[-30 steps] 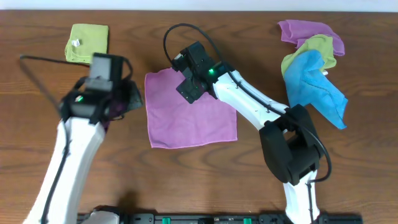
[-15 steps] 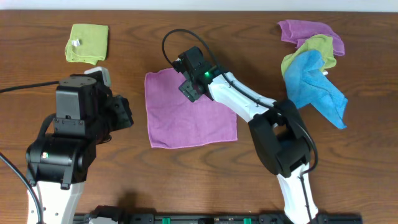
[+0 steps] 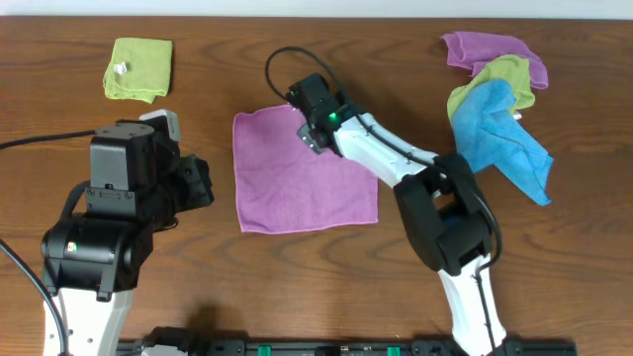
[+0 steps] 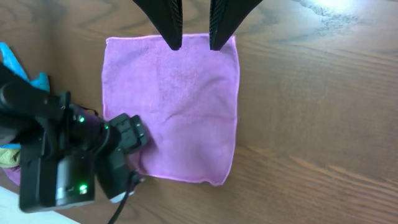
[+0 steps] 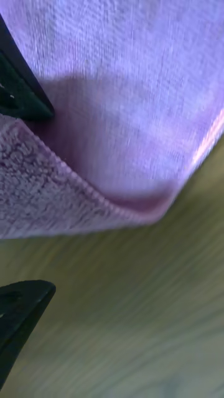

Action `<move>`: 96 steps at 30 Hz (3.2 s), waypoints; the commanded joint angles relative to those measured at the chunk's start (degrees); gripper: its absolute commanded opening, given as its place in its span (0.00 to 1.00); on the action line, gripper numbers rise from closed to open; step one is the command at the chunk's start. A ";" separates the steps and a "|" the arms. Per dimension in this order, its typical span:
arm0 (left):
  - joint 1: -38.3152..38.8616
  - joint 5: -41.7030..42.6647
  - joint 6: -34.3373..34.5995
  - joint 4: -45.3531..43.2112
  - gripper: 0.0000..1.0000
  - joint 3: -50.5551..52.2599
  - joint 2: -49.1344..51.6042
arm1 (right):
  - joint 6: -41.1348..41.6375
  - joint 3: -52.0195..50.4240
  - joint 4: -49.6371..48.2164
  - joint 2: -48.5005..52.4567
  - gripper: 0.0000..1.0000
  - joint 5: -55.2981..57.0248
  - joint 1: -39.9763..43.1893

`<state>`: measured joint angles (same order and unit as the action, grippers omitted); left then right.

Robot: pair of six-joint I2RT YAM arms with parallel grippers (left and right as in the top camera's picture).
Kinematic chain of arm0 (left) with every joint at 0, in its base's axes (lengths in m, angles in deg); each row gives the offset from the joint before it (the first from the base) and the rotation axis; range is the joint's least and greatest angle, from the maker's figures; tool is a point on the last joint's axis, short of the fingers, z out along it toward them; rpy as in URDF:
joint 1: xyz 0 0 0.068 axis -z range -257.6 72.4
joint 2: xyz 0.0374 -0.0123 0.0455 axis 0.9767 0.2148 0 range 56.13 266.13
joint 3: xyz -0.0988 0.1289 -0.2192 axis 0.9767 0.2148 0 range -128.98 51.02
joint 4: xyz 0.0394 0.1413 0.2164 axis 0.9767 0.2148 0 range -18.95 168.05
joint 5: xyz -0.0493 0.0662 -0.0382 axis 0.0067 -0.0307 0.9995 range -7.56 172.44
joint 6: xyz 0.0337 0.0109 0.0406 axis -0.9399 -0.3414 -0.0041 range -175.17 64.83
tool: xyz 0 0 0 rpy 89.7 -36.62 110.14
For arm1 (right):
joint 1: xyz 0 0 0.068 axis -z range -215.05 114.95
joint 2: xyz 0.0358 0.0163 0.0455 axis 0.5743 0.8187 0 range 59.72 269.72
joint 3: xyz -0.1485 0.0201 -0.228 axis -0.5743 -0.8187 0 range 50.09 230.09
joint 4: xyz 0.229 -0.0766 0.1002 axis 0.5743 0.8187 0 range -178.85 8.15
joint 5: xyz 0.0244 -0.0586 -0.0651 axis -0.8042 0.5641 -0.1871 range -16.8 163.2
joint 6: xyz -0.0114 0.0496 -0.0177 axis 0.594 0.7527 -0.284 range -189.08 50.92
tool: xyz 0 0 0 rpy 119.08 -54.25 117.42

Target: Fold the cloth

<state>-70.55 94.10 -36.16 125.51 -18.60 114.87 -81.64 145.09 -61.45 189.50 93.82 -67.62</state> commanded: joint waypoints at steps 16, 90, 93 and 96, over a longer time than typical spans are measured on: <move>-0.28 0.11 -4.81 -4.04 0.17 7.06 7.56 | 1.38 1.55 2.25 -1.73 0.85 12.57 3.32; -6.67 31.93 -3.34 -37.59 0.60 26.77 37.42 | 23.37 -54.25 -1.03 -33.57 0.86 -71.08 34.42; -6.67 32.11 -3.37 -37.62 0.62 26.77 37.53 | 24.57 -54.25 -2.91 -31.19 0.87 -71.89 33.48; -6.69 32.11 -3.58 -38.03 0.64 26.77 37.53 | 24.87 -54.27 -4.55 -28.83 0.87 -71.89 32.50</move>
<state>-77.06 125.61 -39.94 87.70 8.15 151.61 -58.12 91.12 -65.41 158.15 21.19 -33.97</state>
